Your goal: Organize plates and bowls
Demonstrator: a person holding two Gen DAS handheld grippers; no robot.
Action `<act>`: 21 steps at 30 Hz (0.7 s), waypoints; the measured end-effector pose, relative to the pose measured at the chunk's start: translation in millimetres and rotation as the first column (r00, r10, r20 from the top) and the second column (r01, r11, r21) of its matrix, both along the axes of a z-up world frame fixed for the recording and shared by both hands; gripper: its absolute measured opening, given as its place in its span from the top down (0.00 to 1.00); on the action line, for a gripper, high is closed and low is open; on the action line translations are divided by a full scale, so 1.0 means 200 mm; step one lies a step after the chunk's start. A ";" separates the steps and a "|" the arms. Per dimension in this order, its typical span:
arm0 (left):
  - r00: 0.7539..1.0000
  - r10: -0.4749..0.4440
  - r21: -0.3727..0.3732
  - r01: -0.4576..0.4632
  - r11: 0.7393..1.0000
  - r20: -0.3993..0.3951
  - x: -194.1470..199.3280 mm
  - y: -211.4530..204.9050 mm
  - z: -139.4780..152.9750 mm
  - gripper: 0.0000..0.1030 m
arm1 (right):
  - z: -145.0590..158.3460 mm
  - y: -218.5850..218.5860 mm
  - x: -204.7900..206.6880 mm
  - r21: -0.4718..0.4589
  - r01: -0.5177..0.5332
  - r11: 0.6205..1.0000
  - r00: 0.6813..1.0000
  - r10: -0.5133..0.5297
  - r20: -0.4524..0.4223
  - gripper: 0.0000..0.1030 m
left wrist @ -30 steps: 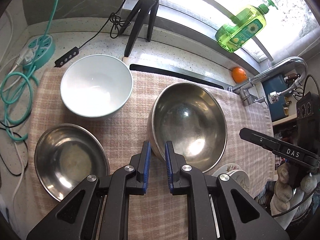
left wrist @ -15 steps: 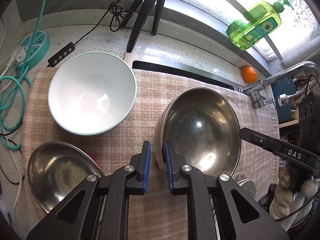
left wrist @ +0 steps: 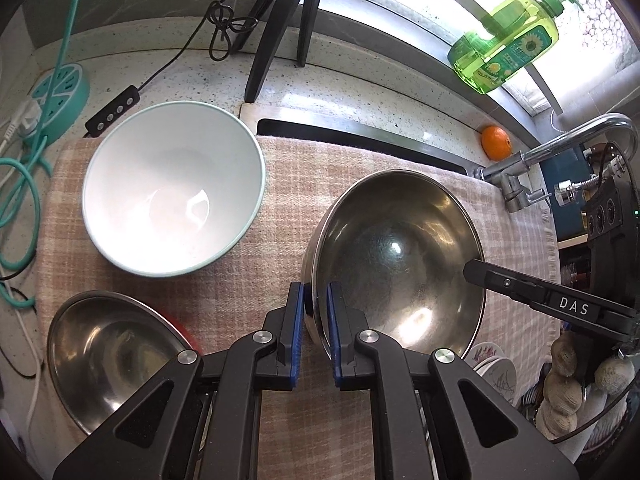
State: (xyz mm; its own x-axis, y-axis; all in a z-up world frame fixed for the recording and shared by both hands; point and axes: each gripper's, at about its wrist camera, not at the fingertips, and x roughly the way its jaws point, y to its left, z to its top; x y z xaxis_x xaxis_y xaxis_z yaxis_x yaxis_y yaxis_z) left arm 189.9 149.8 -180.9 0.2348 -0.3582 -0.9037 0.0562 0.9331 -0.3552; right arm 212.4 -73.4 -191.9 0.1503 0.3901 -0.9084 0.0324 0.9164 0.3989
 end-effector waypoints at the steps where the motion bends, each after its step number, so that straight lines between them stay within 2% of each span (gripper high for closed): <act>1: 1.000 0.003 0.003 -0.003 1.000 0.001 0.00 0.00 0.00 0.90 | 0.00 0.00 0.00 0.000 0.002 1.000 1.000 -0.002 -0.001 0.91; 6: 1.000 0.014 0.021 -0.015 1.000 0.016 -0.03 0.00 0.04 0.90 | 0.02 0.01 -0.04 0.005 0.009 1.000 1.000 -0.009 -0.008 0.91; 9: 1.000 0.025 0.008 -0.025 1.000 0.018 -0.07 0.02 0.06 0.90 | 0.03 0.01 -0.07 0.025 0.007 1.000 1.000 -0.006 -0.017 0.91; 21: 0.996 0.071 0.010 -0.071 0.997 0.054 -0.31 0.10 0.17 0.90 | 0.18 0.11 -0.26 0.044 -0.065 0.997 0.998 0.065 0.014 0.91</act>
State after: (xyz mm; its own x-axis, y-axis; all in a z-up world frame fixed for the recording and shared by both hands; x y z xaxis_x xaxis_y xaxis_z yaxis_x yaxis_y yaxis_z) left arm 128.3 170.1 -146.1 0.3076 -0.3281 -0.8932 0.0083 0.9395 -0.3423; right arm 161.0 -52.2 -155.7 0.1350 0.4392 -0.8882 -0.0323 0.8979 0.4391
